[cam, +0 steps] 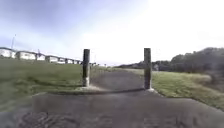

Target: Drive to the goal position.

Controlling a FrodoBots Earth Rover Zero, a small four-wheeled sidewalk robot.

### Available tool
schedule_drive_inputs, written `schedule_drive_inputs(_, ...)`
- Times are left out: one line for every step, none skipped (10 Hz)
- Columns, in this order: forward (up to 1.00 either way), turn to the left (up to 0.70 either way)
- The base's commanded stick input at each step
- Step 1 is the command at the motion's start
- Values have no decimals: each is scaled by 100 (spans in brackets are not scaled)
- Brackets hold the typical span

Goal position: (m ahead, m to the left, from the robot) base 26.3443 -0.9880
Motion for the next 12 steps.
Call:
schedule_drive_inputs(100,0)
schedule_drive_inputs(100,0)
schedule_drive_inputs(100,0)
schedule_drive_inputs(100,0)
schedule_drive_inputs(100,0)
schedule_drive_inputs(100,0)
schedule_drive_inputs(100,0)
schedule_drive_inputs(100,0)
schedule_drive_inputs(100,-14)
schedule_drive_inputs(100,-27)
schedule_drive_inputs(100,-27)
schedule_drive_inputs(100,-15)
